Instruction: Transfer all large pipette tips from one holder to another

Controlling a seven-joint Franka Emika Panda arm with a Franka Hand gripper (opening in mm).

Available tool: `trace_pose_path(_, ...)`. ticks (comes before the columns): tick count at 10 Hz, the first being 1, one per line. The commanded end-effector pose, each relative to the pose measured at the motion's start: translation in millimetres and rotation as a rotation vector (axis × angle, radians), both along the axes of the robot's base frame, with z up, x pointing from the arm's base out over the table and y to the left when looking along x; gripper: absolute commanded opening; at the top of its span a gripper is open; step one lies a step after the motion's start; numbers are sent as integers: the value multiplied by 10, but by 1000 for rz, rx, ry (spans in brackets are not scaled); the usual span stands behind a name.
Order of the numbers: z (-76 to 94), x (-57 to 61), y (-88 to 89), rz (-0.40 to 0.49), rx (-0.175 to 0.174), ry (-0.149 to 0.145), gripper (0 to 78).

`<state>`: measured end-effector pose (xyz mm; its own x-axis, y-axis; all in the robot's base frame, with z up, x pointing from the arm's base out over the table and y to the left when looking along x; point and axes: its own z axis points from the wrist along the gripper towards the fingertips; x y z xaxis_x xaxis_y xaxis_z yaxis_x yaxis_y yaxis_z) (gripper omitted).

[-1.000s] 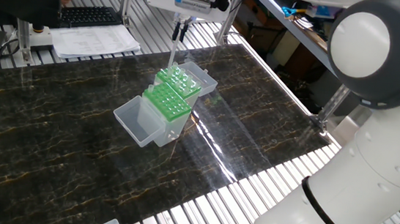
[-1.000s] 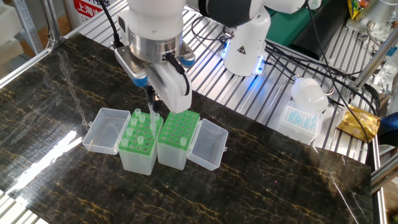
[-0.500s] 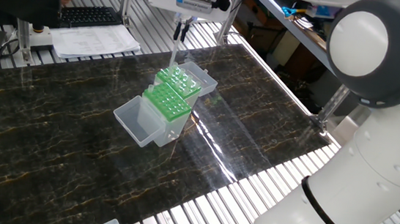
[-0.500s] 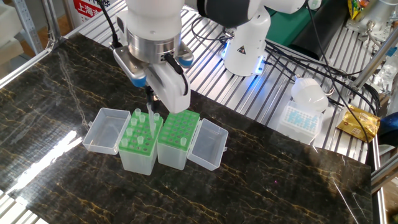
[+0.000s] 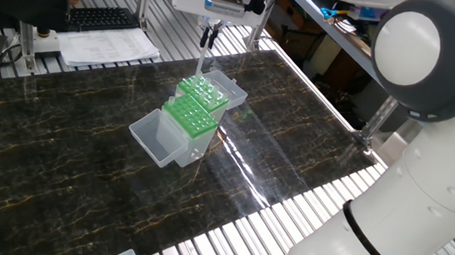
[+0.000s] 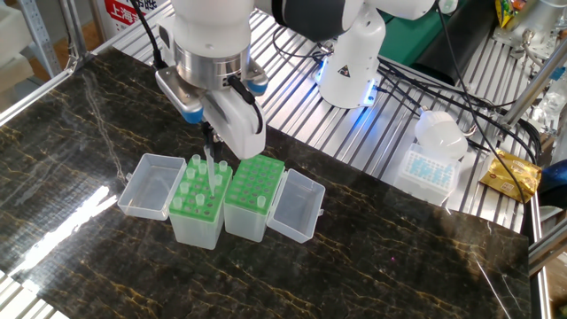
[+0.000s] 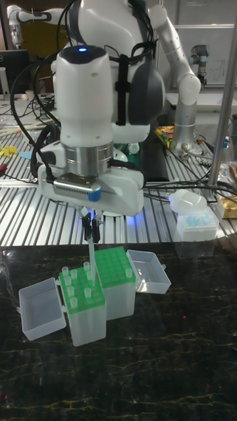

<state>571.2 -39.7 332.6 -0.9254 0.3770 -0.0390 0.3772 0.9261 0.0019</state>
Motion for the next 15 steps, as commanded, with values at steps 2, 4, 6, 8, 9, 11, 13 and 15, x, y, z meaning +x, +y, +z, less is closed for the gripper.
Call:
trace_pose_path(2,-38,-17,-25,7,5,-3,12)
trace_pose_path(4,-75,-36,-36,9,8,-3,12)
trace_pose_path(6,-97,-62,-27,3,14,-3,12)
trace_pose_path(8,-139,-70,-22,3,22,-3,12)
trace_pose_path(9,-197,-65,-19,4,25,-9,12)
trace_pose_path(11,-279,-65,-29,8,25,-18,12)
trace_pose_path(13,-334,-79,-42,5,22,-16,12)
trace_pose_path(15,-421,-79,-89,22,19,-6,12)
